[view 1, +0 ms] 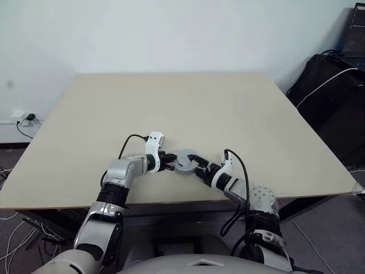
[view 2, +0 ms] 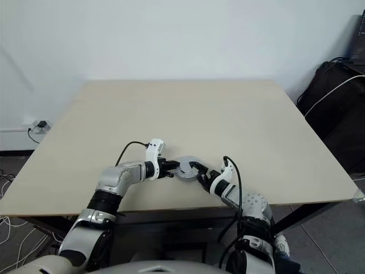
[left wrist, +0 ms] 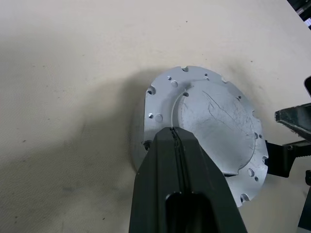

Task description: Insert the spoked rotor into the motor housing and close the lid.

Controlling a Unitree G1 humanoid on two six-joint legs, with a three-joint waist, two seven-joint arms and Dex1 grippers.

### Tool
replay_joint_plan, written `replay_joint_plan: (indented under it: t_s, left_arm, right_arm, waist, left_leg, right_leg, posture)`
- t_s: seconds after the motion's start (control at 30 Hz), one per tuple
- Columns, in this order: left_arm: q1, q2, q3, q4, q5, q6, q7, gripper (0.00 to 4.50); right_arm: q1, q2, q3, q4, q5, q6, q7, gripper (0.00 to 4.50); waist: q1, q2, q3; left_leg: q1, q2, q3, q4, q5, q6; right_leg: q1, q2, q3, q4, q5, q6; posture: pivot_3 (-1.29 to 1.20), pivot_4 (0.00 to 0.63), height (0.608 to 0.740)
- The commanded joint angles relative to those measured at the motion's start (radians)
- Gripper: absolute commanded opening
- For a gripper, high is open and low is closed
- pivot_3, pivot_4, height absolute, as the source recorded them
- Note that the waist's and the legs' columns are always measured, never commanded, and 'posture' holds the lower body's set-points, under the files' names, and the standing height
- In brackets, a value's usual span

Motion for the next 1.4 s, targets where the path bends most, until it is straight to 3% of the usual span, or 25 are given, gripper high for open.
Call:
replay_joint_plan:
  t_s: [0.03, 0.27, 0.63, 1.0, 1.33, 1.4]
  left_arm:
    - [0.014, -0.021, -0.035, -0.002, 0.0, 0.024, -0.01, 0.0]
    - [0.018, -0.026, -0.027, -0.001, 0.006, 0.023, -0.011, 0.0]
    - [0.02, -0.027, -0.024, -0.001, 0.006, 0.02, -0.014, 0.0]
    - [0.024, -0.029, -0.028, -0.003, 0.016, 0.023, -0.02, 0.0]
    - [0.024, -0.023, -0.03, -0.008, 0.026, 0.028, -0.027, 0.0]
    - [0.025, -0.022, -0.031, -0.009, 0.026, 0.029, -0.028, 0.0]
  right_arm:
    - [-0.032, 0.043, 0.034, -0.07, 0.089, 0.022, 0.048, 3.48]
    - [-0.001, 0.034, 0.044, -0.119, 0.11, 0.065, 0.03, 1.36]
    - [0.031, 0.022, 0.078, -0.129, 0.07, 0.075, -0.002, 1.24]
    - [0.033, 0.029, 0.141, -0.114, -0.013, -0.031, -0.016, 1.24]
    - [-0.005, 0.049, 0.139, -0.07, 0.004, -0.076, -0.004, 4.46]
    - [-0.005, 0.048, 0.14, -0.069, 0.007, -0.079, -0.003, 4.46]
  waist:
    - [0.0, 0.0, 0.0]
    - [0.004, 0.0, 0.0]
    - [0.001, 0.001, 0.0]
    - [0.0, 0.002, -0.001]
    - [0.006, 0.002, -0.001]
    - [0.008, 0.002, -0.001]
  left_leg:
    - [0.0, 0.0, 0.0, 0.0, 0.0, 0.0]
    - [-0.002, 0.0, -0.001, 0.0, 0.0, 0.0]
    - [-0.003, 0.0, 0.0, 0.0, 0.0, 0.0]
    - [0.001, 0.0, 0.0, 0.0, 0.0, 0.0]
    - [0.0, 0.0, 0.0, 0.0, 0.0, 0.0]
    - [0.0, -0.001, 0.0, 0.0, 0.0, 0.0]
  right_leg:
    - [0.0, 0.0, 0.0, 0.0, 0.0, 0.0]
    - [-0.001, 0.0, -0.001, -0.001, 0.0, 0.0]
    - [-0.002, 0.0, 0.0, -0.001, 0.001, 0.001]
    - [0.001, 0.0, 0.0, 0.0, 0.0, 0.002]
    - [0.001, 0.0, 0.0, 0.0, 0.001, 0.001]
    - [0.001, 0.0, 0.0, -0.001, 0.001, 0.001]
  posture:
    - [0.0, 0.0, 0.74]
    - [0.0, 0.0, 0.74]
    - [0.0, 0.0, 0.74]
    - [0.0, 0.0, 0.74]
    - [0.0, 0.0, 0.74]
    - [0.0, 0.0, 0.74]
